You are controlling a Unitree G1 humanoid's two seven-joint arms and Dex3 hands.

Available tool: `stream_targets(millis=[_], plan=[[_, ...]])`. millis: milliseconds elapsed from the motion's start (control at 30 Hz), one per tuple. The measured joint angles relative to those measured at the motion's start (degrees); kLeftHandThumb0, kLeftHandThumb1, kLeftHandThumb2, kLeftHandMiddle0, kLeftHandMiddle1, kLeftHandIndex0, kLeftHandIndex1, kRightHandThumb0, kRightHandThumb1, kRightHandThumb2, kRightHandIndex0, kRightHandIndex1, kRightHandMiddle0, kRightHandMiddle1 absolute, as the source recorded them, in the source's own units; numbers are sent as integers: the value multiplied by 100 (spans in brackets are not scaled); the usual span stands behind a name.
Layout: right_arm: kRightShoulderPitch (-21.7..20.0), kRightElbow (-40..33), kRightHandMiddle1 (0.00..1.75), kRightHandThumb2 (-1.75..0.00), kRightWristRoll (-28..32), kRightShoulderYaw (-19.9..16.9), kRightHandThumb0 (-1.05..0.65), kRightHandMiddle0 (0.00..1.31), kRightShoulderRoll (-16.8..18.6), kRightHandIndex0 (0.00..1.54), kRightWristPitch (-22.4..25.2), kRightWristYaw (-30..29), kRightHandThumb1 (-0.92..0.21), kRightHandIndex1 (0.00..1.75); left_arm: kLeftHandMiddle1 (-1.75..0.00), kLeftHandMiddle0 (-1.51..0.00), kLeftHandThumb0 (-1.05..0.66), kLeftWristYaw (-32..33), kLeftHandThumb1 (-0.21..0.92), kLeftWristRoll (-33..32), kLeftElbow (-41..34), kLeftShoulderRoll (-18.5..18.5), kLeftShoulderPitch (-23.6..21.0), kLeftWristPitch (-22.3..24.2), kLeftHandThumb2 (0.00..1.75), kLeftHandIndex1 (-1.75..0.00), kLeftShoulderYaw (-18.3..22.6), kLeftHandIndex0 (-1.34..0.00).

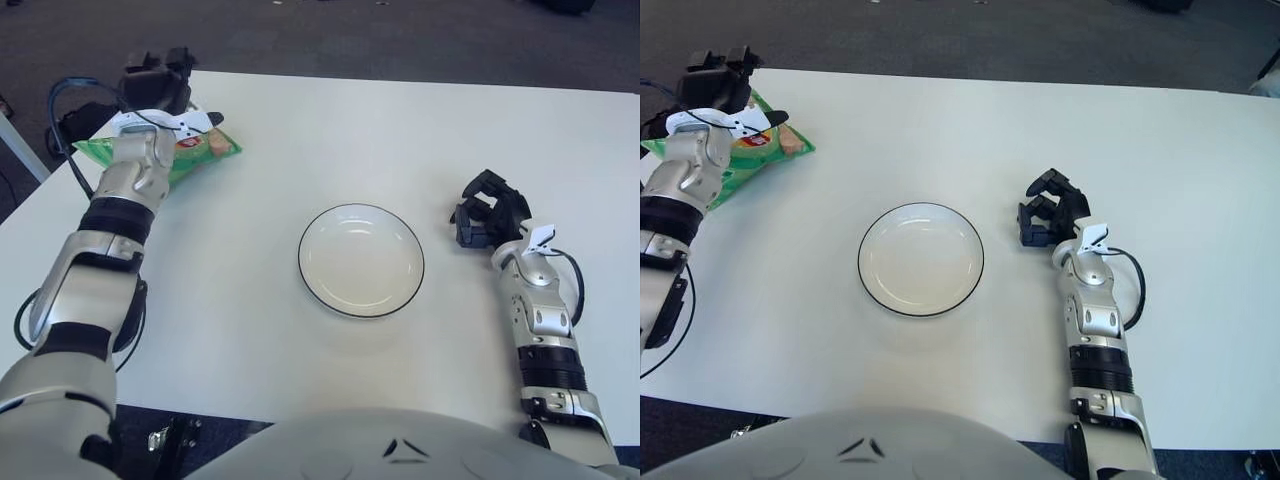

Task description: Put the snack into the plate.

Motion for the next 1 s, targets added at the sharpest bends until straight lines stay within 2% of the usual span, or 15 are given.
stream_targets(millis=[200,533,700,1000], plan=[[-18,41,175,-155,0,5,-1,54,-22,83,-52,33,-9,164,0,0,-105,165,92,10,569,-54,-140,196,81,-42,-226,0],[-50,87,175,-155,-13,36,-1,54,-40,82,-71,68,-9,165,0,0,-105,552,92,-11,1840,-110,-518,-45,96,-21,-578,0],[-49,87,175,-155,-26,46,-1,55,-56,84,-76,68,-9,162,0,0,-105,522,92,-35,2062,-118,-519,-13,100,-10,-725,0],[-61,99,175,-154,-39,86,-1,54,-120,84,-86,94,-9,161,0,0,-105,331,92,-96,2164,-160,-520,71,102,-1,-858,0]])
